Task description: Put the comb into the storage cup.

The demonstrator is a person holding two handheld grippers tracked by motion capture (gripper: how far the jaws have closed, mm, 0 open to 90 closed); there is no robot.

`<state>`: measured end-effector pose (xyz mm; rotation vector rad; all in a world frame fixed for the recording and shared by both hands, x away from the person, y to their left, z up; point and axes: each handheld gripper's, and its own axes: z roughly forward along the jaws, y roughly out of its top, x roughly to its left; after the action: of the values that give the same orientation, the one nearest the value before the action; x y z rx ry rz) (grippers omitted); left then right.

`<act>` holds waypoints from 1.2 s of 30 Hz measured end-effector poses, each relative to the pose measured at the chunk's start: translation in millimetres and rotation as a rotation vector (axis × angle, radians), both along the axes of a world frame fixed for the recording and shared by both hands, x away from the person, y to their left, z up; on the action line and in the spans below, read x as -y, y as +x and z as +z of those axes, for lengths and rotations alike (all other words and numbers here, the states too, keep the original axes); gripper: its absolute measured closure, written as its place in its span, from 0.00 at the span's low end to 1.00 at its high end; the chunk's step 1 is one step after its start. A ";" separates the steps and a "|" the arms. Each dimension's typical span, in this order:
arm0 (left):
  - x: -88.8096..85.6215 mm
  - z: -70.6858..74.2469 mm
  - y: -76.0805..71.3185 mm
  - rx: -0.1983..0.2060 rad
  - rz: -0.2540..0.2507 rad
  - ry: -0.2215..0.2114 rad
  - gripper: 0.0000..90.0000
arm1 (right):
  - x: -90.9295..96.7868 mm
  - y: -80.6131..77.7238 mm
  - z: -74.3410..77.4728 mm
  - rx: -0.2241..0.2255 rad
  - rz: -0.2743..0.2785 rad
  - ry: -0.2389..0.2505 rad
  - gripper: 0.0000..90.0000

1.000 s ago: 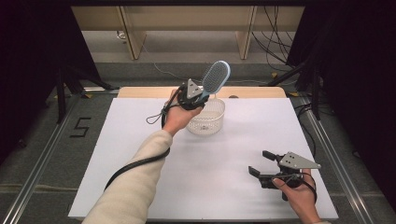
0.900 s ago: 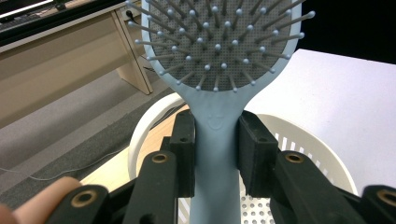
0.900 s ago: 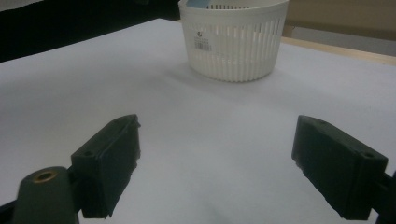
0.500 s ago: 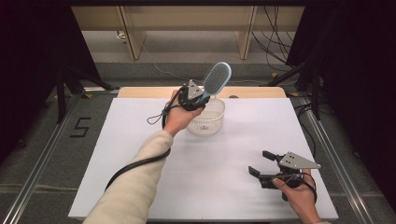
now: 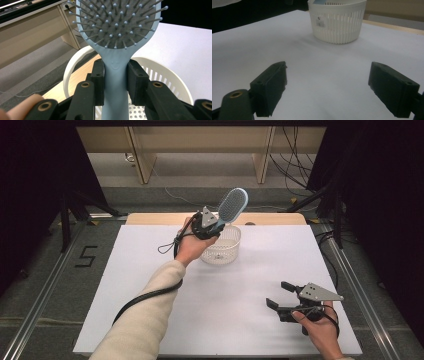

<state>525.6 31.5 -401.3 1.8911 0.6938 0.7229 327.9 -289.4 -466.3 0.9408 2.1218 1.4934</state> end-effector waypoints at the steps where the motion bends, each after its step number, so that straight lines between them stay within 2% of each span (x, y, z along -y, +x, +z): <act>1: -0.2 -0.3 0.2 -0.001 0.001 -0.001 0.77 | 0.0 0.0 0.0 0.000 0.000 0.000 0.18; 36: 1.0 -11.9 1.6 -0.022 -0.004 0.024 0.77 | 0.2 0.3 -0.4 -0.002 0.000 0.003 0.18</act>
<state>527.2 30.5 -413.2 1.9246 0.6976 0.7118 328.1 -289.6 -466.7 0.9437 2.1215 1.4963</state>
